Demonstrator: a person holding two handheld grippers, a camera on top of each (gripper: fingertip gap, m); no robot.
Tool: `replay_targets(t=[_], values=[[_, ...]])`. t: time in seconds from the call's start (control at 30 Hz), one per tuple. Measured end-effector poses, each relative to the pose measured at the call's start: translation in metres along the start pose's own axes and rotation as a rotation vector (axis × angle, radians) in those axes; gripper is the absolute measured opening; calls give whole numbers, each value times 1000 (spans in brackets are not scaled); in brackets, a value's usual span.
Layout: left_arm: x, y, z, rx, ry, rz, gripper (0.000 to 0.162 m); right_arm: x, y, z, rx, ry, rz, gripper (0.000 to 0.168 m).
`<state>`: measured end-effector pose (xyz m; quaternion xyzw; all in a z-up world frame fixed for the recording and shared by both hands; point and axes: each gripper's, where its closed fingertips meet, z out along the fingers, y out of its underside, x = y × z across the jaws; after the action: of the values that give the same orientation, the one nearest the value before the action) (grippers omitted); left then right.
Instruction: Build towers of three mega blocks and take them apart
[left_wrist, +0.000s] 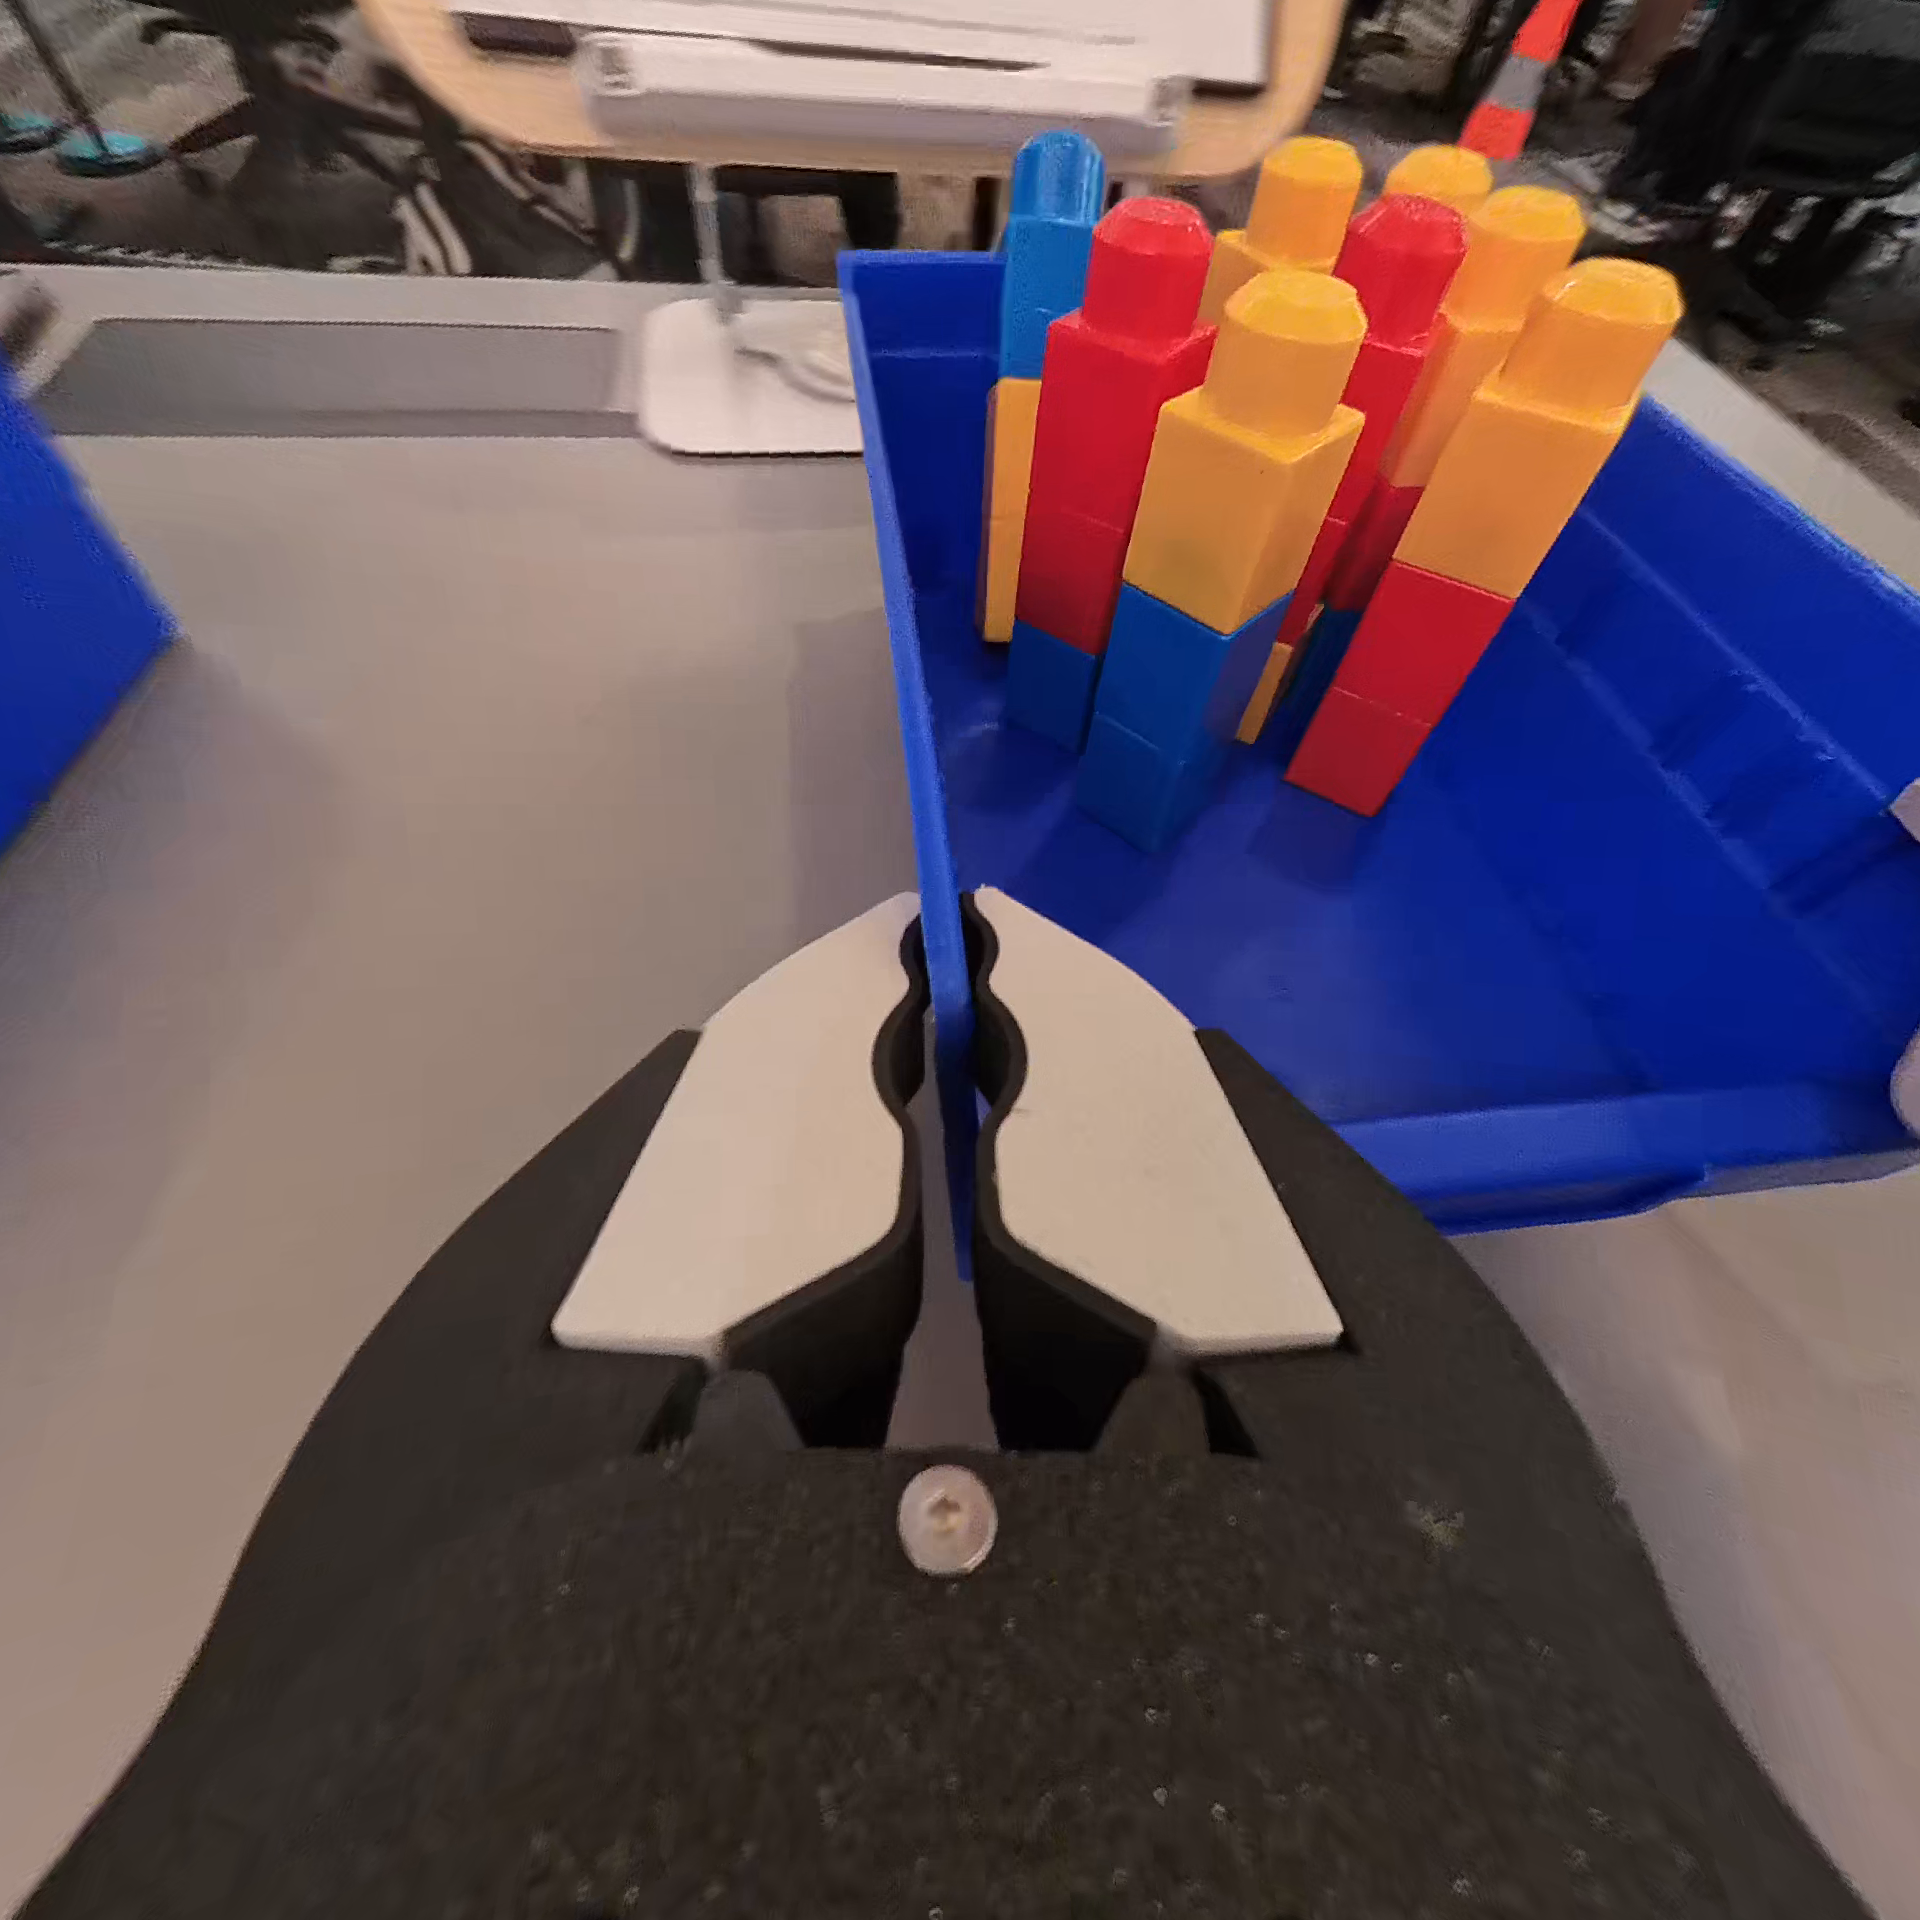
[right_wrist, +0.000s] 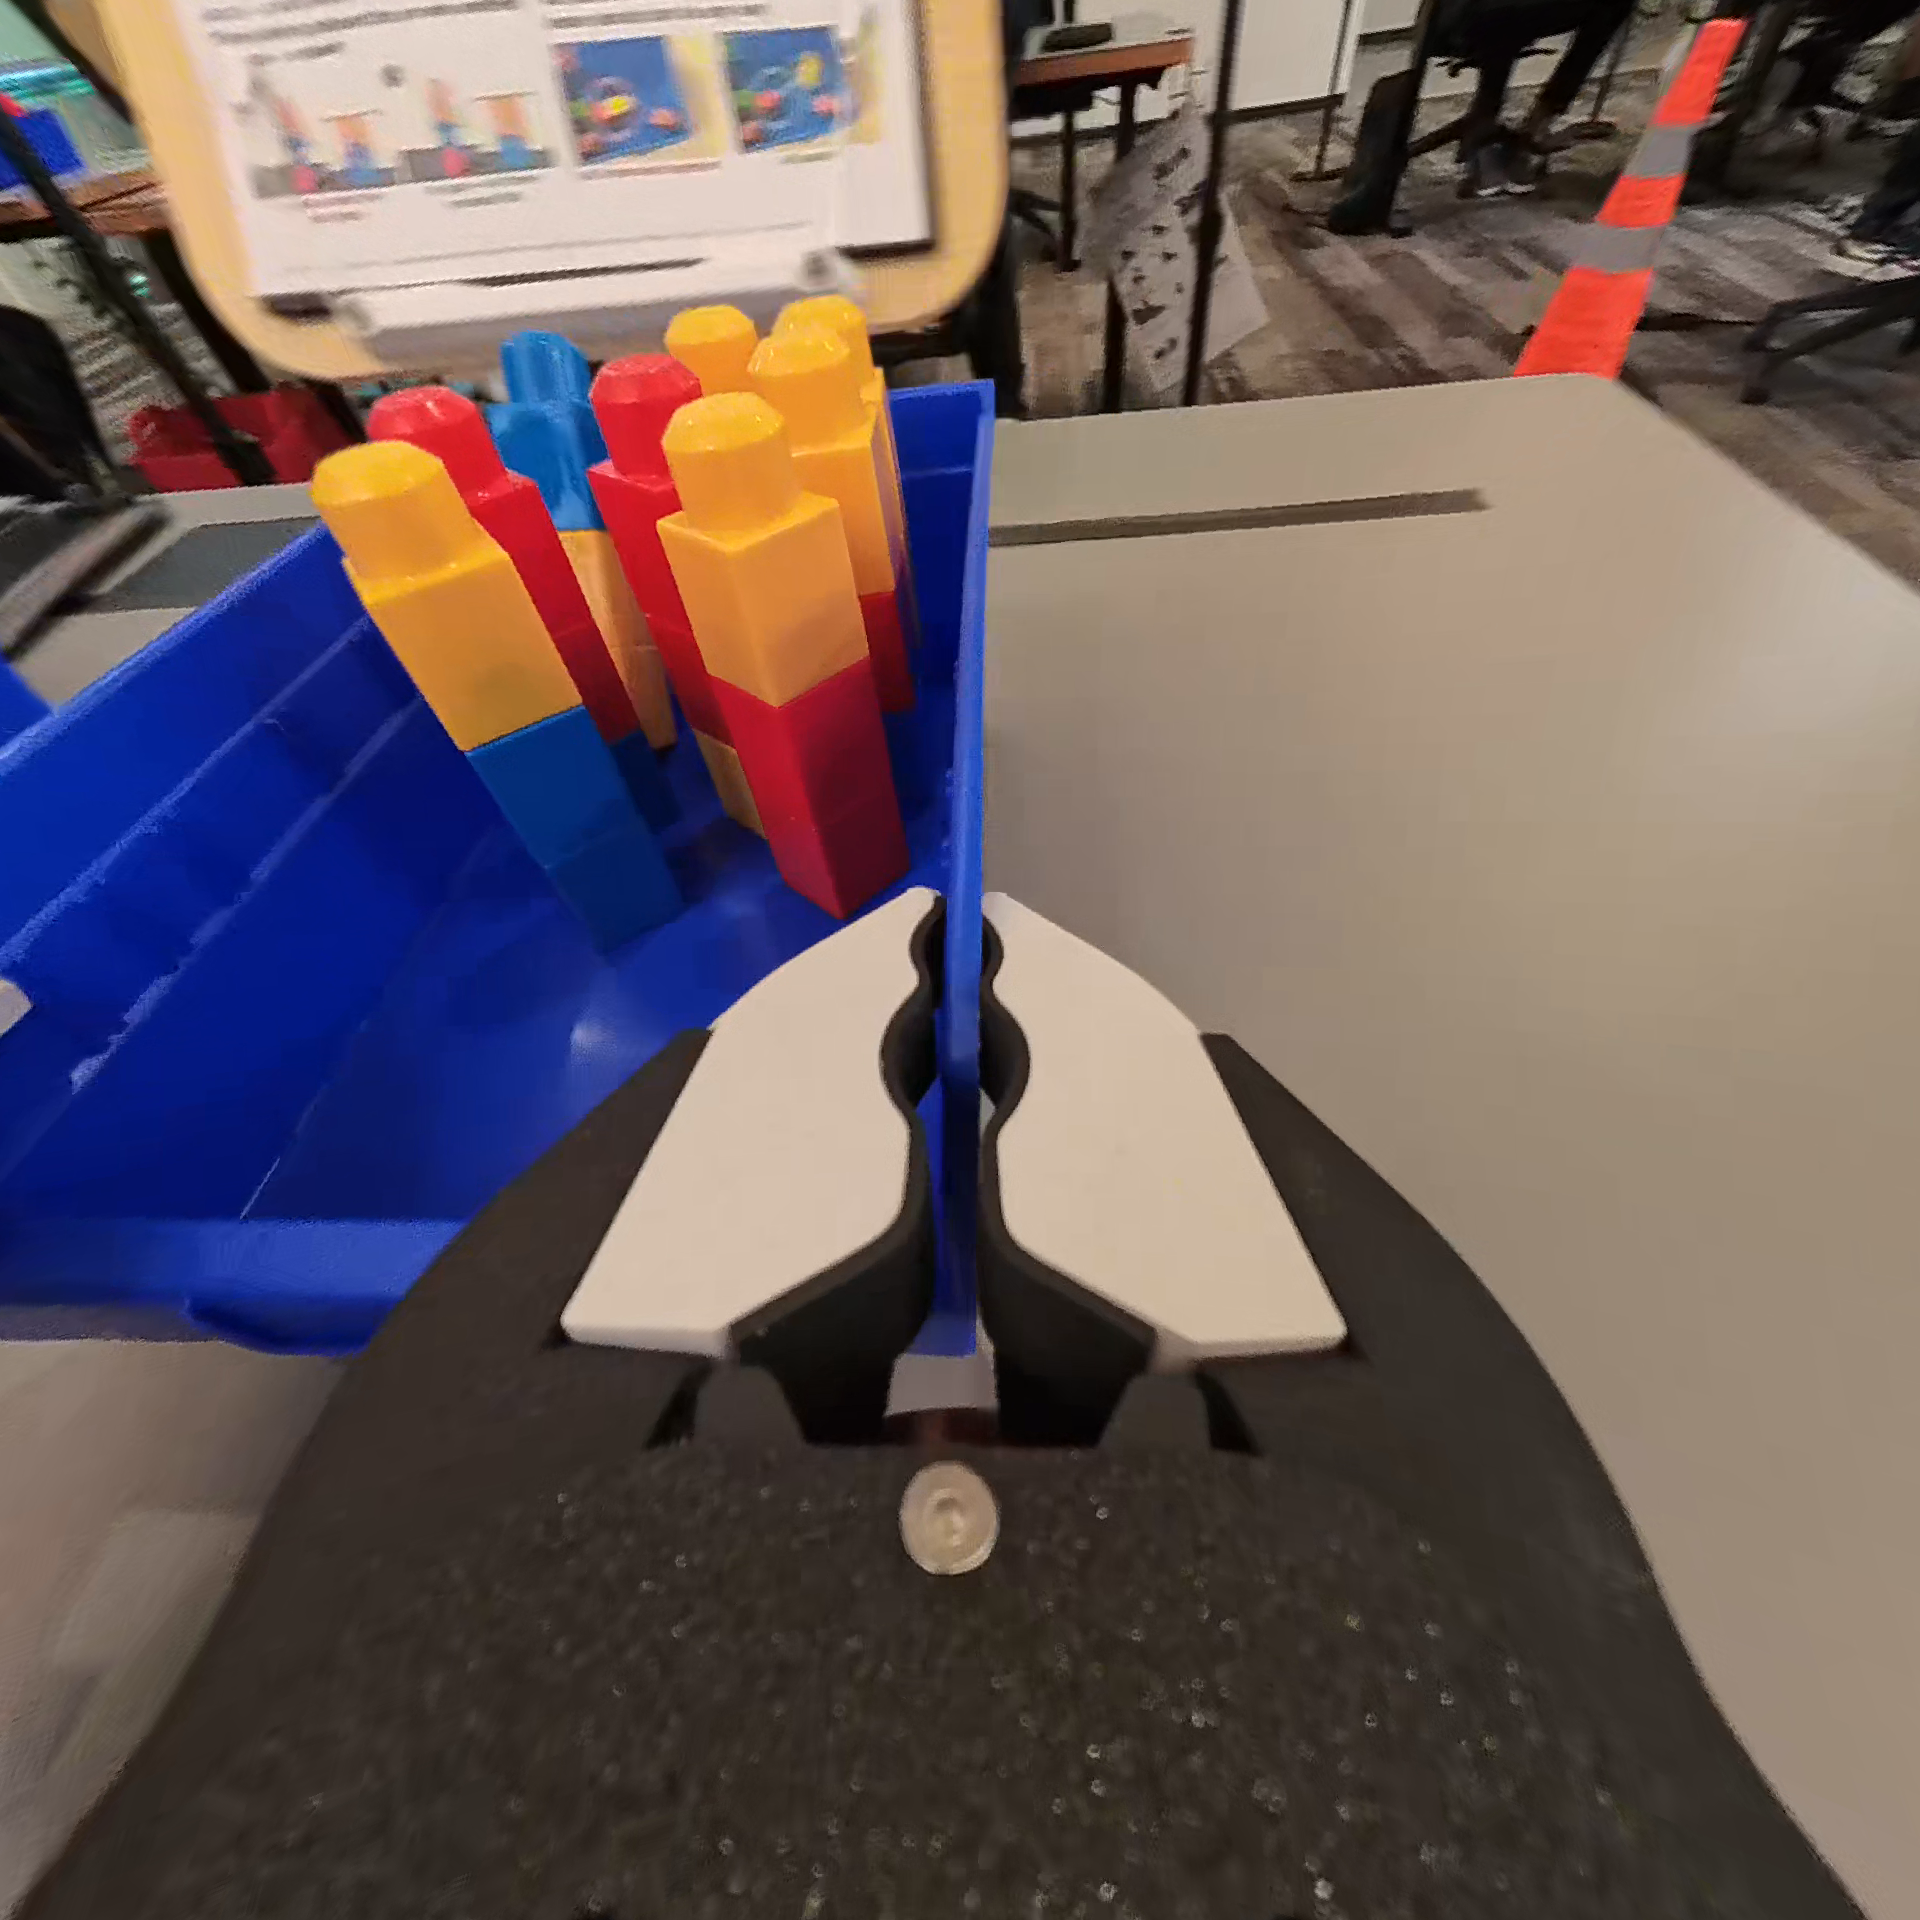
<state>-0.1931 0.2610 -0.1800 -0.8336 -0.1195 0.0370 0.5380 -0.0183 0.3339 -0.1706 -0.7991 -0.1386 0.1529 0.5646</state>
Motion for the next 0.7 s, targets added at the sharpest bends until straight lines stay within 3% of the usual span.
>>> replay_targets(t=[0.17,0.33,0.4,0.47,0.5,0.6,0.7], values=[[-81,13,-25,3,-99,-31,3,-82,16,9,-8,-86,-8,2],[-121,29,-35,4,-124,-40,5,-120,29,11,47,-153,11,5],[-114,31,-39,16,-12,-59,20,-123,31,7,59,-210,24,15],[-104,32,-53,-26,133,-159,66,-121,38,-3,29,-249,-5,45],[-100,30,-67,-34,200,-199,78,-116,39,-12,34,-258,-30,48],[-123,19,-121,44,256,-149,81,-109,31,-54,133,-358,-83,55],[-196,9,-154,89,181,-96,81,-121,25,-89,210,-482,-93,53]])
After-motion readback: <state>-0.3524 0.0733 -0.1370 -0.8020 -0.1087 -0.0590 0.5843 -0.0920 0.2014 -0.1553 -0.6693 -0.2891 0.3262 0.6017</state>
